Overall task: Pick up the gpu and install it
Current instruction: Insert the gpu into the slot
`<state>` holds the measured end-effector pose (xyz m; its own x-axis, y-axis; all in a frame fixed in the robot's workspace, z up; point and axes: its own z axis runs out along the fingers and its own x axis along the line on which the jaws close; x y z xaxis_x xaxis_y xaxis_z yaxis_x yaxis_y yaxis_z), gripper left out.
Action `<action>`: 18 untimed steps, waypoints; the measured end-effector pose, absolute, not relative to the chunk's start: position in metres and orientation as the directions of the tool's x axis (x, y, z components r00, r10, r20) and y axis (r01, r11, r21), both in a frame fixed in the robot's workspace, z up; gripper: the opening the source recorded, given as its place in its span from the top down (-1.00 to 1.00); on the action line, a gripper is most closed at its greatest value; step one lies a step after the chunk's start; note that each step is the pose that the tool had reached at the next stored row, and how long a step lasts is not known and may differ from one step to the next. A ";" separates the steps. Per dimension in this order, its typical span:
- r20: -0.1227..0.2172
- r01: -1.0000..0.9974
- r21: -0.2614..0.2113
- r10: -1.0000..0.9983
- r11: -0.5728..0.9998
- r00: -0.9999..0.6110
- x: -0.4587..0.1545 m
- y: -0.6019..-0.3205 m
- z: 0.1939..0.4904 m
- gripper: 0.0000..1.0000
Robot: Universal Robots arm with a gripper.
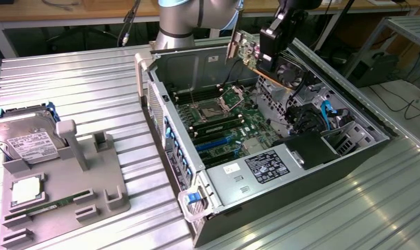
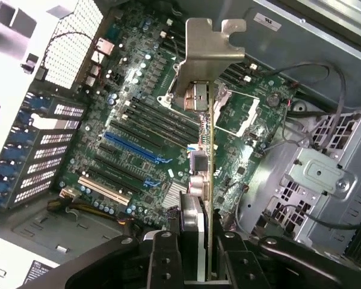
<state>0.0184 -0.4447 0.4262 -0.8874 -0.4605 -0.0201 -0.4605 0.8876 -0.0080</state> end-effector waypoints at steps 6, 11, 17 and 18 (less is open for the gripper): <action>-0.020 -0.526 -0.008 -0.526 0.850 -0.850 0.018 -0.445 0.426 0.44; -0.020 -0.581 -0.008 -0.581 0.814 -0.813 0.018 -0.445 0.426 0.44; -0.020 -0.636 -0.008 -0.636 0.772 -0.771 0.018 -0.445 0.426 0.44; -0.020 -0.646 -0.008 -0.646 0.764 -0.763 0.018 -0.445 0.426 0.44</action>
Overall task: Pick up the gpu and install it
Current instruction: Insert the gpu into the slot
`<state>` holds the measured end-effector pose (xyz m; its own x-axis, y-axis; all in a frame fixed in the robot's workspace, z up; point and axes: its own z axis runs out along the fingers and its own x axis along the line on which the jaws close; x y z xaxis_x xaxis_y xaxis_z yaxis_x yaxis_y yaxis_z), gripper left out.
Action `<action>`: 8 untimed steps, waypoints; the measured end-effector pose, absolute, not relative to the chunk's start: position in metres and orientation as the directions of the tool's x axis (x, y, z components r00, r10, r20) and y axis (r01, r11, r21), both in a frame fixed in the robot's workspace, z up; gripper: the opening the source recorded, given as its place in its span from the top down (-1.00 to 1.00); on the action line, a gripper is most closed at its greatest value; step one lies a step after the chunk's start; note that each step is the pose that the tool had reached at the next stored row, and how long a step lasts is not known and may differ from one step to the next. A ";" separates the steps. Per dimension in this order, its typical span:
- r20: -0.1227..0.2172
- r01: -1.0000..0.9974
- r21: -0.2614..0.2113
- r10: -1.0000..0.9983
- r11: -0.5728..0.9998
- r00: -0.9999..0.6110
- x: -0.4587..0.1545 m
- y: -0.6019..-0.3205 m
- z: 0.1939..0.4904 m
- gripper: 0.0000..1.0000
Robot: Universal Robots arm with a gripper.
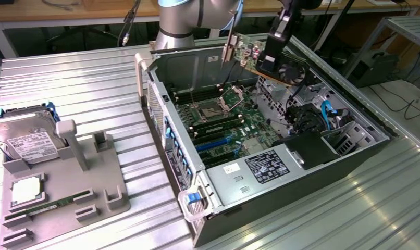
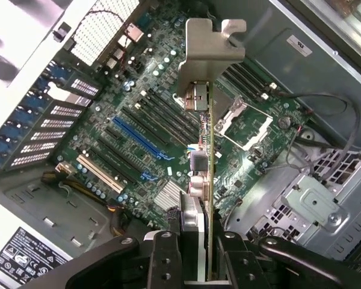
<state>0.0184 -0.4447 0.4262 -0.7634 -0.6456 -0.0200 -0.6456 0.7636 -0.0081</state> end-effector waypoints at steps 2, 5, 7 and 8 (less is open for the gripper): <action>-0.020 -0.663 -0.008 -0.663 0.748 -0.748 0.018 -0.445 0.426 0.44; -0.020 -0.688 -0.008 -0.688 0.726 -0.726 0.018 -0.445 0.426 0.44; -0.020 -0.706 -0.008 -0.706 0.708 -0.707 0.018 -0.445 0.426 0.44; -0.020 -0.714 -0.008 -0.714 0.700 -0.699 0.018 -0.445 0.426 0.44</action>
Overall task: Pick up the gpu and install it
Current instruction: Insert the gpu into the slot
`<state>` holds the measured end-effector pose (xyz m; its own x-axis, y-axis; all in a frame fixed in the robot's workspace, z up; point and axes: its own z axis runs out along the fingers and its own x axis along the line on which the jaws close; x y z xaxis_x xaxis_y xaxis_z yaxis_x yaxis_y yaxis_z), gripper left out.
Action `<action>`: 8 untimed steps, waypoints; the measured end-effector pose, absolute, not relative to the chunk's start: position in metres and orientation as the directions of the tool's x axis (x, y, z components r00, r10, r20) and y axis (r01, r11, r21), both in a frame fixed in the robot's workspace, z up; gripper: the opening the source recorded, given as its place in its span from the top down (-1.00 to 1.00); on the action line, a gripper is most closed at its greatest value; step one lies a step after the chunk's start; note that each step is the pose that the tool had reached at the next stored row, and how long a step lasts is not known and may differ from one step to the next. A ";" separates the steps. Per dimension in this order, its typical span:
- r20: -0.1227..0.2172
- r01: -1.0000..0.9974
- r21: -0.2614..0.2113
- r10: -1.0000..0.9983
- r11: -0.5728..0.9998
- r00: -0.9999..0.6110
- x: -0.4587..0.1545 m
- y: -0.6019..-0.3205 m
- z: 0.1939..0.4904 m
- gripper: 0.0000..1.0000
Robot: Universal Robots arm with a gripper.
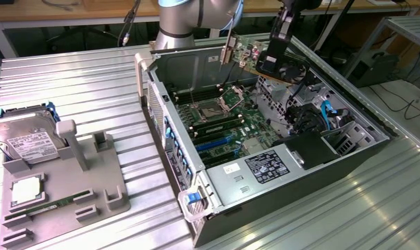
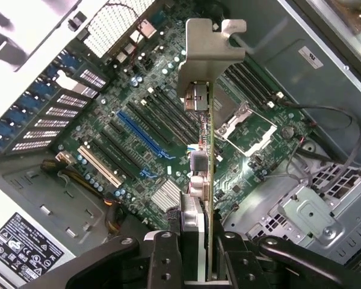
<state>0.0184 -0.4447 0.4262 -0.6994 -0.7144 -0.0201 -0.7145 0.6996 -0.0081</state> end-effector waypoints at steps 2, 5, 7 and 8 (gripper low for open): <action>-0.020 -0.732 -0.008 -0.731 0.682 -0.682 0.018 -0.445 0.426 0.44; -0.020 -0.762 -0.008 -0.762 0.647 -0.647 0.018 -0.445 0.426 0.44; -0.020 -0.777 -0.008 -0.777 0.629 -0.629 0.018 -0.445 0.426 0.44; -0.020 -0.785 -0.008 -0.785 0.619 -0.619 0.018 -0.445 0.426 0.44</action>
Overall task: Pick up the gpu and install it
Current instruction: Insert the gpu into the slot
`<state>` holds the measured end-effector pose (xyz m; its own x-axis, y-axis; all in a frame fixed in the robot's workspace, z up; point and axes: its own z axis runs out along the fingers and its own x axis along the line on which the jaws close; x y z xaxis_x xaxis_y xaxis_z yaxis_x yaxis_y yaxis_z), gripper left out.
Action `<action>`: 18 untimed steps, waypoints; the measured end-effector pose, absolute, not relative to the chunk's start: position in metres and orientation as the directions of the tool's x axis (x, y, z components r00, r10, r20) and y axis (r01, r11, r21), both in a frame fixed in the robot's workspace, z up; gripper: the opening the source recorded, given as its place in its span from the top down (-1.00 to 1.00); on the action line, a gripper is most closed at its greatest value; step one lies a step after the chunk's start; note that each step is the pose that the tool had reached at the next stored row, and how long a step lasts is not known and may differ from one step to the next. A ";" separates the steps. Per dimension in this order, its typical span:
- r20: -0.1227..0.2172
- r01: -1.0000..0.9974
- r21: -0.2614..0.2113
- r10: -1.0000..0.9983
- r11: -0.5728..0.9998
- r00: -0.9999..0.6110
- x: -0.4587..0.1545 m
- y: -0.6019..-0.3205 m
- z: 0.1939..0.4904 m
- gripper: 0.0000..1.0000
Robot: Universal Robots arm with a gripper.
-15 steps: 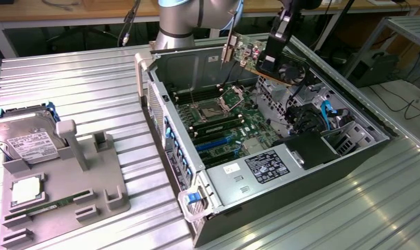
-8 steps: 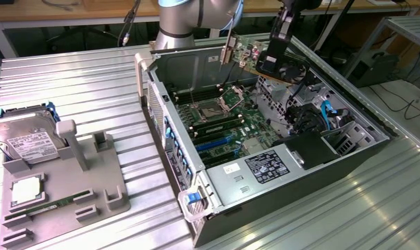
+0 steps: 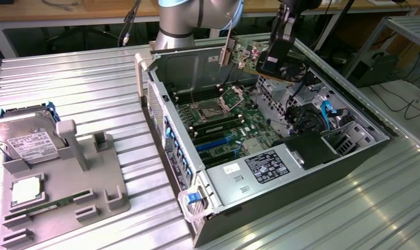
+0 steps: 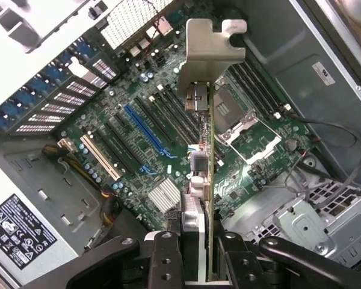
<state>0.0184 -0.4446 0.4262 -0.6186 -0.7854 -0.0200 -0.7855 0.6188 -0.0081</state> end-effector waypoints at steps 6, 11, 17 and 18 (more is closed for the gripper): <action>-0.020 -0.838 -0.008 -0.838 0.545 -0.545 0.018 -0.445 0.426 0.44; -0.020 -0.883 -0.008 -0.883 0.469 -0.468 0.018 -0.445 0.426 0.44; -0.021 -0.922 -0.008 -0.922 0.388 -0.387 0.018 -0.445 0.426 0.44; -0.021 -0.927 -0.007 -0.927 0.375 -0.375 0.018 -0.445 0.426 0.44</action>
